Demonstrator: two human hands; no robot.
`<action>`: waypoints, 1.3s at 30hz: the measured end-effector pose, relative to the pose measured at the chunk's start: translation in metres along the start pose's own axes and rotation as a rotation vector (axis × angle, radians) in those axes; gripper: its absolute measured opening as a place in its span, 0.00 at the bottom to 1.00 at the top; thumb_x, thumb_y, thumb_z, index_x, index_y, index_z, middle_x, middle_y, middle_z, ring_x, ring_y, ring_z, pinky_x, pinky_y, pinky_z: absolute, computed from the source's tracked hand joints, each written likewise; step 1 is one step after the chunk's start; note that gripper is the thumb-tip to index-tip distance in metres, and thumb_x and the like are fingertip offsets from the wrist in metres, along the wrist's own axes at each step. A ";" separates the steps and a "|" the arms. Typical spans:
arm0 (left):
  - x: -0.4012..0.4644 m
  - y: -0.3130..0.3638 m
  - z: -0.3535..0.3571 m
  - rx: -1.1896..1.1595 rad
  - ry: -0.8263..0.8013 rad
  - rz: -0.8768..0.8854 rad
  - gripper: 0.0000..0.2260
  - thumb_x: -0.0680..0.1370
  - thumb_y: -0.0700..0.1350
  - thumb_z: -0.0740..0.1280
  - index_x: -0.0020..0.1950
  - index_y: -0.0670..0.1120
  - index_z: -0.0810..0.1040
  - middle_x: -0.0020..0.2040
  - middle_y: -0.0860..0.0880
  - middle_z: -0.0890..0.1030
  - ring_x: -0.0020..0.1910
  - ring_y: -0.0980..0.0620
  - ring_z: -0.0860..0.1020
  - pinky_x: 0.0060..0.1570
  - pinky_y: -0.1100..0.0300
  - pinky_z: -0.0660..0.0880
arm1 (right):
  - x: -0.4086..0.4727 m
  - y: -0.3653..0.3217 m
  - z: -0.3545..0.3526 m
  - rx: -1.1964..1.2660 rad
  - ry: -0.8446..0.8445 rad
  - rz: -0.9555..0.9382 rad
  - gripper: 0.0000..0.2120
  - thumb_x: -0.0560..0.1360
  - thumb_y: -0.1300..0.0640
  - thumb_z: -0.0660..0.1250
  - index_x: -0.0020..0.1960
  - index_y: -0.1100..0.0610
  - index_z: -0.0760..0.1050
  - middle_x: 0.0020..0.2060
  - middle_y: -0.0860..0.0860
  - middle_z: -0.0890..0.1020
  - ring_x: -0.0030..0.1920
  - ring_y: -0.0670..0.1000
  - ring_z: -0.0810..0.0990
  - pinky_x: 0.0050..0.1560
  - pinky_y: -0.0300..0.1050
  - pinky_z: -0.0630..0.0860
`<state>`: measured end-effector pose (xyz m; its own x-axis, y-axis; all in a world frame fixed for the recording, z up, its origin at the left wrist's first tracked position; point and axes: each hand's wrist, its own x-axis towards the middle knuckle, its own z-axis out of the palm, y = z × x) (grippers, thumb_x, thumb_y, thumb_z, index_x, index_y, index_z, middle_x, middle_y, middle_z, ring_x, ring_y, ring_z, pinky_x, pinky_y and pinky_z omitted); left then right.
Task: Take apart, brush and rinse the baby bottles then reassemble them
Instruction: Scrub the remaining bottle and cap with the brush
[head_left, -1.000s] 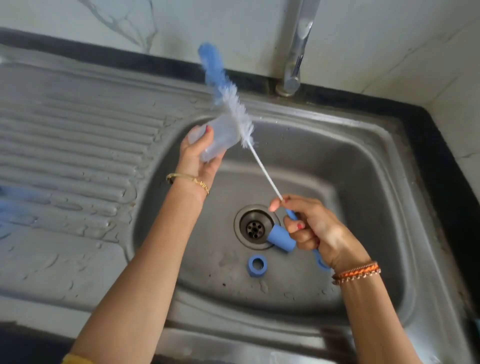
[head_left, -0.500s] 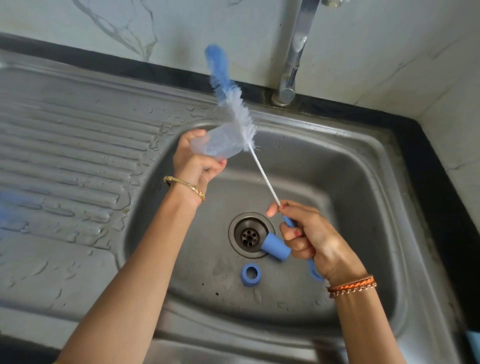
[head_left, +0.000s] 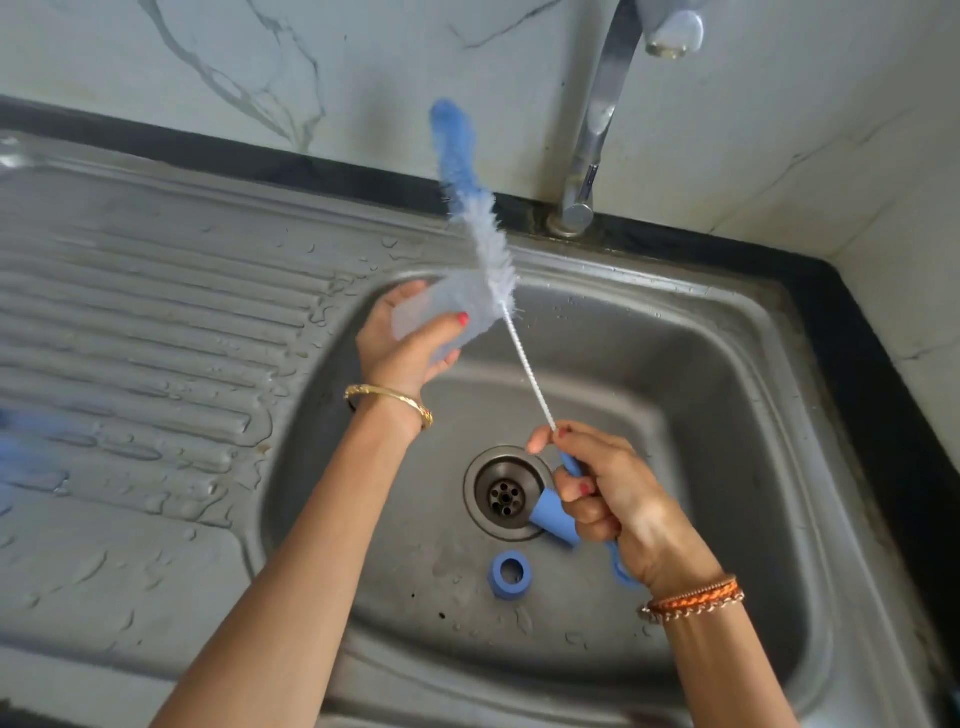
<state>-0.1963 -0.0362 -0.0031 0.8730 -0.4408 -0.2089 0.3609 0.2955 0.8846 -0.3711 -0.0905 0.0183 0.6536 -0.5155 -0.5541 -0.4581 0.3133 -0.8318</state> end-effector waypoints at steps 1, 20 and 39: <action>-0.002 -0.002 0.002 0.048 -0.050 0.024 0.18 0.66 0.31 0.73 0.44 0.51 0.74 0.43 0.50 0.77 0.40 0.52 0.76 0.30 0.64 0.76 | 0.000 0.000 -0.001 0.028 0.013 -0.015 0.14 0.79 0.59 0.54 0.40 0.54 0.75 0.21 0.46 0.59 0.20 0.43 0.52 0.21 0.30 0.48; 0.007 -0.006 -0.007 0.154 -0.137 0.164 0.26 0.47 0.36 0.73 0.42 0.53 0.76 0.46 0.50 0.77 0.46 0.52 0.76 0.41 0.57 0.75 | 0.005 0.006 -0.007 -0.013 0.240 -0.204 0.15 0.79 0.62 0.57 0.38 0.54 0.77 0.21 0.49 0.61 0.19 0.43 0.56 0.19 0.33 0.54; 0.010 0.002 -0.010 -0.272 0.179 -0.266 0.21 0.75 0.64 0.59 0.48 0.47 0.76 0.45 0.49 0.79 0.28 0.55 0.79 0.24 0.67 0.74 | 0.002 0.015 0.018 -0.784 0.578 -0.485 0.10 0.78 0.55 0.60 0.52 0.47 0.79 0.26 0.47 0.75 0.35 0.55 0.76 0.34 0.43 0.65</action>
<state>-0.1840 -0.0317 -0.0077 0.7724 -0.3845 -0.5055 0.6338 0.4150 0.6528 -0.3661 -0.0722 0.0040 0.5803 -0.8086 0.0975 -0.6188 -0.5156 -0.5926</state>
